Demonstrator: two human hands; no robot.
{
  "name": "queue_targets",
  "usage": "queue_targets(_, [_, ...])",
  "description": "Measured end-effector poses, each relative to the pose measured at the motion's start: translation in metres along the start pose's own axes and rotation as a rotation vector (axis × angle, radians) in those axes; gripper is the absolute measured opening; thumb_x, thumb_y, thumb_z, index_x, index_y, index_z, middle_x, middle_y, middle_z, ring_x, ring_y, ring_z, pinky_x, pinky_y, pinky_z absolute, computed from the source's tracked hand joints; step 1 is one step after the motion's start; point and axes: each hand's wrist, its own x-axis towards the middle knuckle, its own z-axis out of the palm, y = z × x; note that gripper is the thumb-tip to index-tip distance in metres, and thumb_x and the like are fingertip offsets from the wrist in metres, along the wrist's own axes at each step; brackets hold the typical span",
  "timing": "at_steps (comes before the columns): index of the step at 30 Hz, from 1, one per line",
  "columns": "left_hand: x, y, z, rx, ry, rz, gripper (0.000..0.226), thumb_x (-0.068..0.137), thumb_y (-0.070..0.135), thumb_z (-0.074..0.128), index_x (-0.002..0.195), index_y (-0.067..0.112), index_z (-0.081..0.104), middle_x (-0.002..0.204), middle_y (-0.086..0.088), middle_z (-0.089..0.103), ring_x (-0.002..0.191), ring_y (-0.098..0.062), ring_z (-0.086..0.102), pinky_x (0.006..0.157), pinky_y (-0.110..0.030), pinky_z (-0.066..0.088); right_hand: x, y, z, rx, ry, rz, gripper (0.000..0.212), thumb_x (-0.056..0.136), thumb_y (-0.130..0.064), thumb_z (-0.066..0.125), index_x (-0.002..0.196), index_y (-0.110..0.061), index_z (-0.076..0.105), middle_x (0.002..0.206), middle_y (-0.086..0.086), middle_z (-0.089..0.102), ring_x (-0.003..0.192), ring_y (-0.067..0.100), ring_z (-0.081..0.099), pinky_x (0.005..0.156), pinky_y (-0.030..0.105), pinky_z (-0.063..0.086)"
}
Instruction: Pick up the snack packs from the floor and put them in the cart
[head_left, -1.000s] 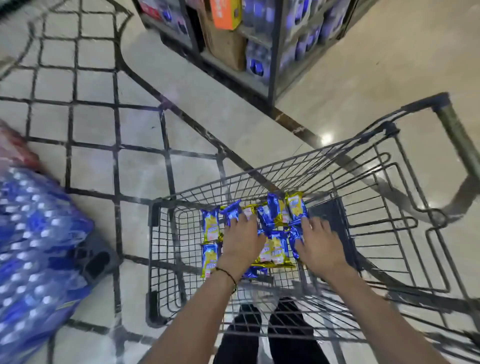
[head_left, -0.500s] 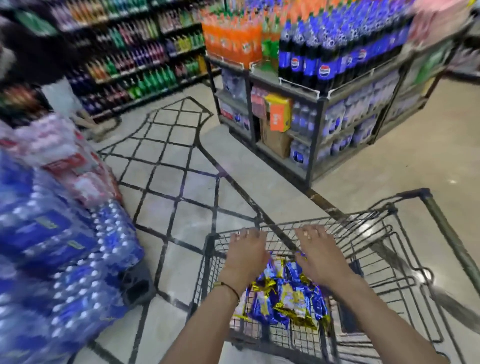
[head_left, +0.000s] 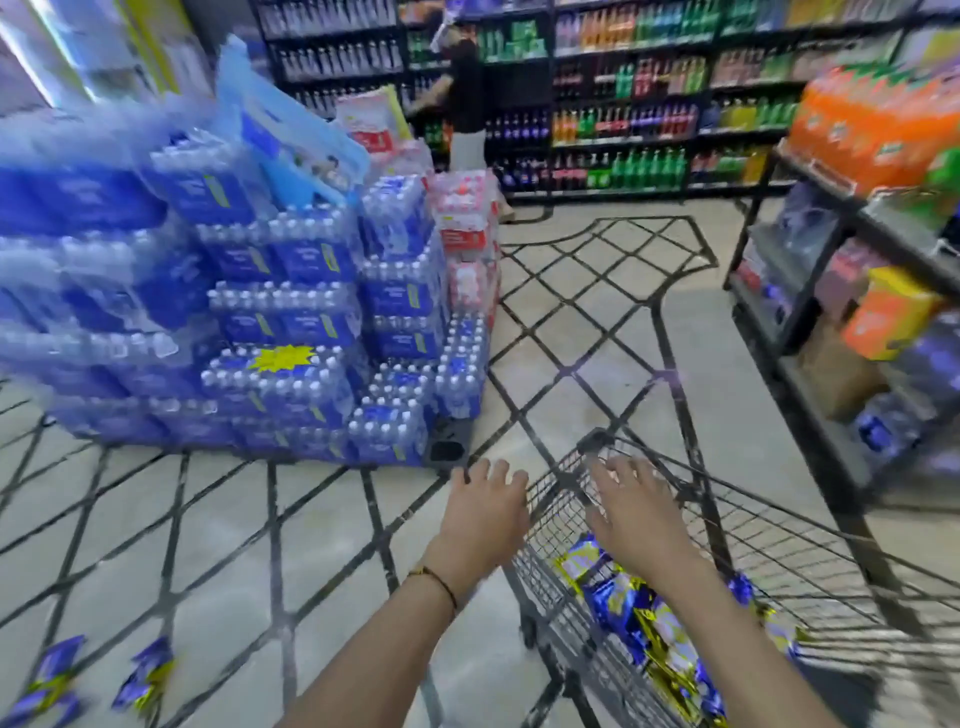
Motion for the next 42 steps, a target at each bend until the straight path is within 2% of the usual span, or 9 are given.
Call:
queue_targets(4, [-0.064,-0.07,-0.014,0.014,0.076,-0.192,0.037,0.092,0.04,0.051,0.123,0.02,0.053,0.124,-0.005,0.054,0.115,-0.03,0.048,0.092,-0.047,0.037,0.02,-0.086,-0.004,-0.032,0.012,-0.211,0.051,0.074,-0.038,0.058,0.12,-0.016,0.057,0.109,0.008,0.058,0.103,0.035,0.053,0.072,0.045,0.049])
queue_targets(8, [-0.138,-0.144,-0.017,0.002,0.101,-0.41,0.044,0.09,0.045,0.052,0.128,0.021,0.049,0.132,-0.005,0.05,0.124,-0.03,0.045,0.104,-0.053,0.032,0.038,-0.193,-0.008,-0.031,0.017,-0.428,0.055,0.08,-0.039,0.058,0.131,-0.02,0.051,0.116,0.006,0.058,0.11,0.032,0.051,0.078,0.044,0.047])
queue_targets(12, [-0.235,-0.23,-0.003,0.039,0.15,-0.629,0.044,0.083,0.047,0.049,0.116,0.019,0.058,0.12,-0.006,0.06,0.115,-0.032,0.054,0.099,-0.057,0.037,0.043,-0.325,-0.003,-0.046,0.056,-0.677,0.056,0.091,-0.04,0.05,0.142,-0.024,0.036,0.134,0.002,0.046,0.124,0.028,0.041,0.095,0.043,0.043])
queue_targets(15, [-0.32,-0.292,0.008,0.031,0.148,-0.8,0.044,0.079,0.046,0.056,0.112,0.018,0.061,0.117,-0.007,0.063,0.111,-0.034,0.057,0.093,-0.057,0.042,0.033,-0.432,0.009,-0.022,0.056,-0.82,0.056,0.092,-0.041,0.047,0.144,-0.025,0.034,0.139,0.002,0.044,0.128,0.027,0.037,0.1,0.044,0.041])
queue_targets(19, [-0.438,-0.369,0.025,0.031,0.181,-0.984,0.049,0.079,0.044,0.055,0.119,0.018,0.061,0.111,-0.008,0.065,0.104,-0.034,0.06,0.093,-0.057,0.044,0.006,-0.57,0.029,-0.039,0.038,-0.972,0.059,0.088,-0.039,0.052,0.143,-0.022,0.038,0.134,0.003,0.05,0.124,0.028,0.044,0.095,0.043,0.043])
queue_targets(26, [-0.596,-0.456,0.041,0.027,0.151,-1.283,0.054,0.081,0.048,0.042,0.123,0.02,0.063,0.119,-0.006,0.064,0.112,-0.032,0.059,0.092,-0.057,0.046,-0.048,-0.753,0.056,-0.094,-0.025,-1.196,0.061,0.08,-0.037,0.055,0.137,-0.021,0.046,0.126,0.007,0.056,0.118,0.031,0.049,0.087,0.045,0.046])
queue_targets(34, [-0.65,-0.557,0.075,-0.023,0.055,-1.433,0.052,0.087,0.046,0.032,0.128,0.024,0.055,0.124,-0.003,0.059,0.115,-0.031,0.053,0.097,-0.055,0.04,-0.039,-0.896,0.093,-0.054,-0.056,-1.336,0.06,0.065,-0.028,0.074,0.121,-0.018,0.055,0.113,0.007,0.063,0.104,0.032,0.057,0.076,0.041,0.051])
queue_targets(37, [-0.651,-0.606,0.095,-0.033,-0.01,-1.429,0.052,0.089,0.045,0.039,0.137,0.026,0.047,0.128,-0.002,0.056,0.12,-0.03,0.05,0.1,-0.057,0.037,-0.011,-0.948,0.119,-0.09,-0.086,-1.343,0.059,0.068,-0.028,0.07,0.123,-0.018,0.053,0.114,0.007,0.061,0.104,0.032,0.055,0.074,0.043,0.05])
queue_targets(42, [-0.634,-0.702,0.128,-0.089,-0.135,-1.426,0.054,0.086,0.045,0.051,0.135,0.024,0.052,0.124,-0.002,0.06,0.116,-0.03,0.054,0.097,-0.058,0.038,0.048,-1.035,0.162,-0.15,-0.168,-1.341,0.06,0.07,-0.025,0.067,0.127,-0.012,0.055,0.118,0.013,0.06,0.11,0.037,0.055,0.077,0.047,0.05])
